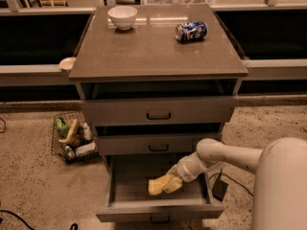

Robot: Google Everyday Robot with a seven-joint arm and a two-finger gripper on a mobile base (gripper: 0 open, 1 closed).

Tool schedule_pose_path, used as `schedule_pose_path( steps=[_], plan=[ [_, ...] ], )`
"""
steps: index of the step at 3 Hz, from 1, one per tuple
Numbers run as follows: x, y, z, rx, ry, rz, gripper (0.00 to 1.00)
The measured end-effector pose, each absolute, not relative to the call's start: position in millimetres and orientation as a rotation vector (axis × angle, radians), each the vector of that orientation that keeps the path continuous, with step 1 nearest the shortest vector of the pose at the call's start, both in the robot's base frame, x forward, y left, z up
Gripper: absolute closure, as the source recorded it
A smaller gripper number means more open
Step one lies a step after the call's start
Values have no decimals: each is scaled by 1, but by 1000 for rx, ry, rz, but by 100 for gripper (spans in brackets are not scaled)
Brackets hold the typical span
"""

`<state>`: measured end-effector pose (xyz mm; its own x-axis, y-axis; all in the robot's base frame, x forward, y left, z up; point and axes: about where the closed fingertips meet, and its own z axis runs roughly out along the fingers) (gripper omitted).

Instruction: Place sponge into bottom drawer

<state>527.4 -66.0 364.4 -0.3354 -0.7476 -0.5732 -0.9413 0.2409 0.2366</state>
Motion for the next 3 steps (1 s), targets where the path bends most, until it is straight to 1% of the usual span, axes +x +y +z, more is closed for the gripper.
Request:
schedule_pose_path(
  steps=[1, 3],
  plan=[
    [547, -88, 318, -1436, 2207, 834, 100],
    [548, -92, 311, -1402, 2187, 845, 100]
  ],
)
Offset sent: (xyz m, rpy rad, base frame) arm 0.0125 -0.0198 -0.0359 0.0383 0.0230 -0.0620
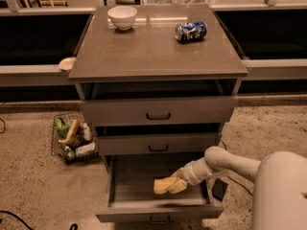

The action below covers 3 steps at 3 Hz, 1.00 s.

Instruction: Place sponge into bottom drawer

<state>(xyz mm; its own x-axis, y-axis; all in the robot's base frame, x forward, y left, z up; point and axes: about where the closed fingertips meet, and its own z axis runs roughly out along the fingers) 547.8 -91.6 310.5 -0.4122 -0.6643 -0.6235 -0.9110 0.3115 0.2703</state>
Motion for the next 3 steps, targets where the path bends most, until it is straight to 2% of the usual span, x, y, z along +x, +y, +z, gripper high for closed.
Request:
schedule_pose_path(
  steps=[2, 3],
  plan=[
    [559, -115, 268, -1290, 2180, 898, 100],
    [565, -126, 244, -1248, 2209, 947, 82]
  ],
)
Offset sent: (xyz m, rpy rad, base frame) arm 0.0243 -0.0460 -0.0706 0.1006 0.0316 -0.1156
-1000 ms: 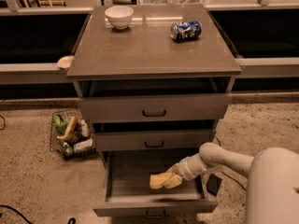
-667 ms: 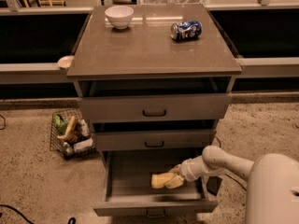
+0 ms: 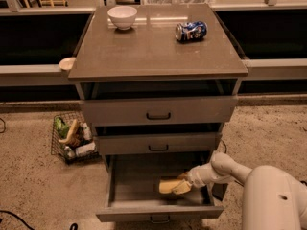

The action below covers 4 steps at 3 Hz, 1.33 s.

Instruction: Place sponge into bottom drawer

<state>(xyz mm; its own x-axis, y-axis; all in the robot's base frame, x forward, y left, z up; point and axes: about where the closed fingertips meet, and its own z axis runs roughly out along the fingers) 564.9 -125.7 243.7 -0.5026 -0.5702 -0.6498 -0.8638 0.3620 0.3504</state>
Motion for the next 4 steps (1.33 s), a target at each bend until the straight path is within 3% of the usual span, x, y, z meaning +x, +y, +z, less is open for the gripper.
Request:
schedule_pose_path(
  steps=[3, 4],
  plan=[
    [568, -145, 184, -1182, 2349, 1023, 11],
    [568, -147, 180, -1168, 2336, 1055, 0]
  ],
)
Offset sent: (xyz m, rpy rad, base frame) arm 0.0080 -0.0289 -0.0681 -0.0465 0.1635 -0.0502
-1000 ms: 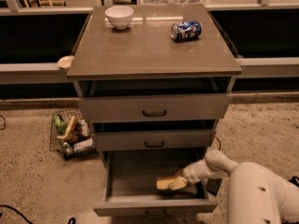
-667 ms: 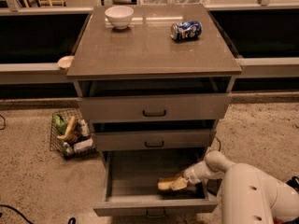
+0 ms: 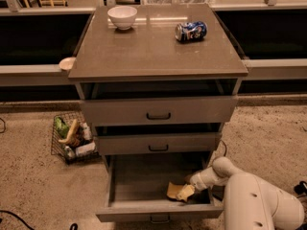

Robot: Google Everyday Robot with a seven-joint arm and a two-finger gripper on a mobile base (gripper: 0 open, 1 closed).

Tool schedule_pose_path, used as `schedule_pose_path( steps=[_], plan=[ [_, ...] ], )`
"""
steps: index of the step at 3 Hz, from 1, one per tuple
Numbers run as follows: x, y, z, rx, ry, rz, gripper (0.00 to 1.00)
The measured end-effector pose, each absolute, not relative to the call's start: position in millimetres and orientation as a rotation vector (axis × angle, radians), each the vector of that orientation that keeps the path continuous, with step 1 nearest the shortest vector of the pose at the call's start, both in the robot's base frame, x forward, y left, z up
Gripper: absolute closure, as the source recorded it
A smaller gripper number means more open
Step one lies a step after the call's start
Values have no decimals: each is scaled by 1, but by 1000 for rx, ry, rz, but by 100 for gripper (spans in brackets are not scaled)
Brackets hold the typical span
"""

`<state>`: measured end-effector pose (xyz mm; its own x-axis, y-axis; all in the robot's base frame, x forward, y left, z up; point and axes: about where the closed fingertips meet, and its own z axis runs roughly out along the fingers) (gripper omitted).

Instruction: Place sponge into bottom drawer

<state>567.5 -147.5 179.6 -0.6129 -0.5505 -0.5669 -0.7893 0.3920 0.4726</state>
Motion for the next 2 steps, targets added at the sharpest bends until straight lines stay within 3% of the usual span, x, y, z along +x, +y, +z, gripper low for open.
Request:
schedule_pose_path(
  steps=[2],
  plan=[
    [578, -151, 233, -1312, 2121, 1149, 0]
  ],
)
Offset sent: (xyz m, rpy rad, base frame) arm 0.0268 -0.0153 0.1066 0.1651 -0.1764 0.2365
